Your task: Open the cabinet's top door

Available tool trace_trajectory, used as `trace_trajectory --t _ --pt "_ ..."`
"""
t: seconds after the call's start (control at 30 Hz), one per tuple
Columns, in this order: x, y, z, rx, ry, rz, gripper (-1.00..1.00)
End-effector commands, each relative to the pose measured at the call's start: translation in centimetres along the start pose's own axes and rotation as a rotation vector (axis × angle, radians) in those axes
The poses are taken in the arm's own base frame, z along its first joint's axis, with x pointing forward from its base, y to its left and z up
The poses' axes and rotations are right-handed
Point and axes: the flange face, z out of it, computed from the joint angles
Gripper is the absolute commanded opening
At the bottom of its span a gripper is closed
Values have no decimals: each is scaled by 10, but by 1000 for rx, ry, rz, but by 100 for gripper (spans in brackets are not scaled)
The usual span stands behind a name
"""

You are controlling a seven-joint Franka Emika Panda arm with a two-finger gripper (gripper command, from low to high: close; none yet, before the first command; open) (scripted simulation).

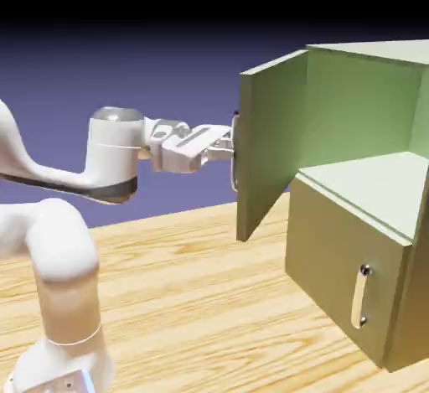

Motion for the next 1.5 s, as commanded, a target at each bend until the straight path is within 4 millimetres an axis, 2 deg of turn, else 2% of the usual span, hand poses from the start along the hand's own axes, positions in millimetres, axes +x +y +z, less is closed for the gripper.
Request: trace_trajectory --t 0.0,0.3,0.57,0.73,0.97,1.23,1.37,1.47 --pt "-2 -2 -6 -14 13 0 -100" --pt "-27 -27 -67 -151 150 0 -100" --pt "-62 -62 -123 -295 294 0 -100" --pt "-84 -78 -149 -386 353 -11 -100" --pt "-88 -67 -147 -411 318 -31 -100" --pt "-79 -63 -135 -371 300 -18 -100" --pt "-74 -69 -135 -344 321 -4 -100" --pt "-85 -85 -150 -378 377 0 -100"
